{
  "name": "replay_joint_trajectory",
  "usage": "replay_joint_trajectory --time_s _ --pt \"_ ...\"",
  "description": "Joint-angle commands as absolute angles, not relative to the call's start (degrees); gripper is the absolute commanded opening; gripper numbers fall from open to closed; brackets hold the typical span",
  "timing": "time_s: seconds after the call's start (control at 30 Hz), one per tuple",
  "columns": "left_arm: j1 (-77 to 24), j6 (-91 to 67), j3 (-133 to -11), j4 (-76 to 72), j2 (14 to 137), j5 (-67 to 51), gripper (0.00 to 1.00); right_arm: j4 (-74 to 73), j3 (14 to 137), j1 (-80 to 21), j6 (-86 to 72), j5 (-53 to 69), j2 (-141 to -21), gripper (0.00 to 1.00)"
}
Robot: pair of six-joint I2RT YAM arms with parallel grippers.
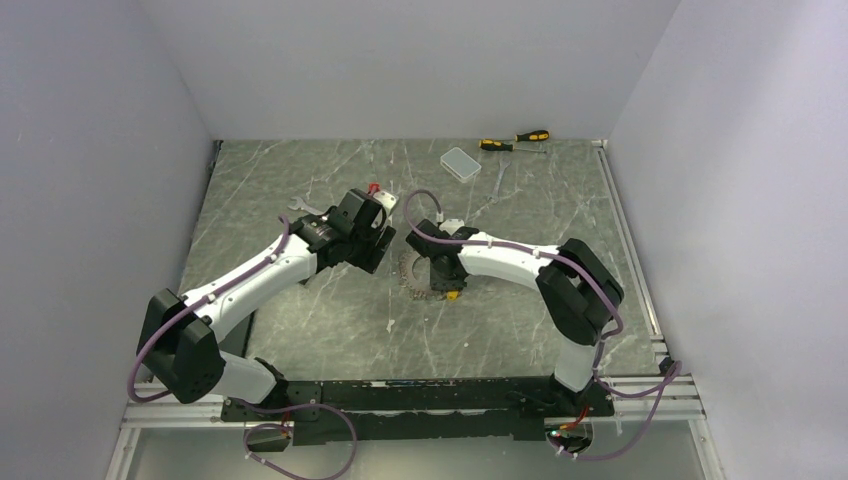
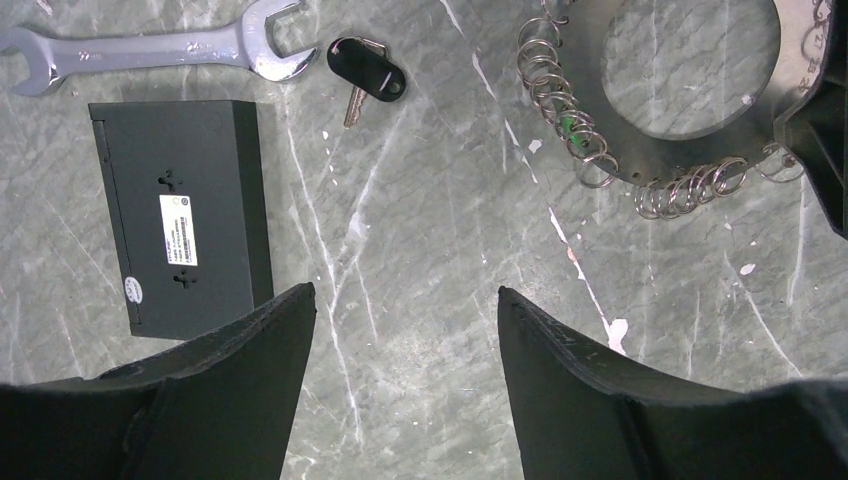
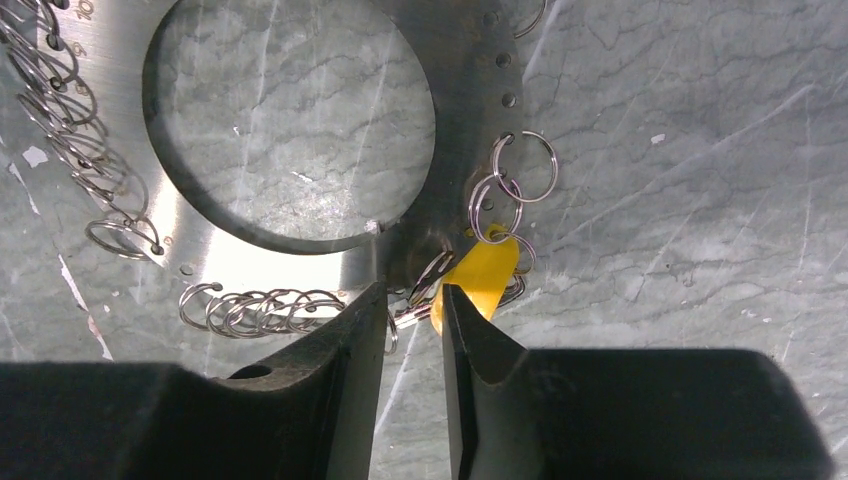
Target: Put the keys on the keyring
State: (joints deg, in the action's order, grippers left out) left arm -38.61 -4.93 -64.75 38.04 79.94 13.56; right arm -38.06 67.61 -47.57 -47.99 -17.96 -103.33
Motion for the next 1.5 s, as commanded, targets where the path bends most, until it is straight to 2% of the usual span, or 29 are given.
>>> replay_joint_trajectory --time_s 0.0,0.23,0.4,0.73,1.07,1.27,1.47 --pt "-38.99 -4.48 -65.57 37.79 77.61 14.1 0.72 -37.92 69.61 -47.81 -47.9 -19.59 -103.64 0.28" --pt "-39.06 -4.48 -65.45 37.87 77.36 14.33 0.72 -38.43 69.26 -47.81 -47.99 -20.2 -103.67 0.21" --pt "-39.11 -4.48 -65.48 37.84 77.39 14.3 0.72 -39.18 68.98 -47.81 -48.3 -20.97 -103.17 0.12" --pt "-39.16 -4.48 -65.43 37.87 77.27 14.16 0.71 -39.93 67.76 -47.8 -48.6 -22.53 -102.39 0.05" --pt "-39.16 -4.48 -65.45 37.88 76.99 14.22 0.71 -40.22 67.29 -47.86 -48.45 -23.49 -102.12 0.08" --pt "-39.22 -4.51 -65.37 37.97 76.92 14.3 0.71 -39.78 67.01 -47.82 -48.36 -23.39 -102.1 0.16" --pt "-39.37 -4.57 -65.3 37.97 76.68 14.33 0.71 -39.2 66.63 -47.81 -48.28 -23.36 -101.8 0.14"
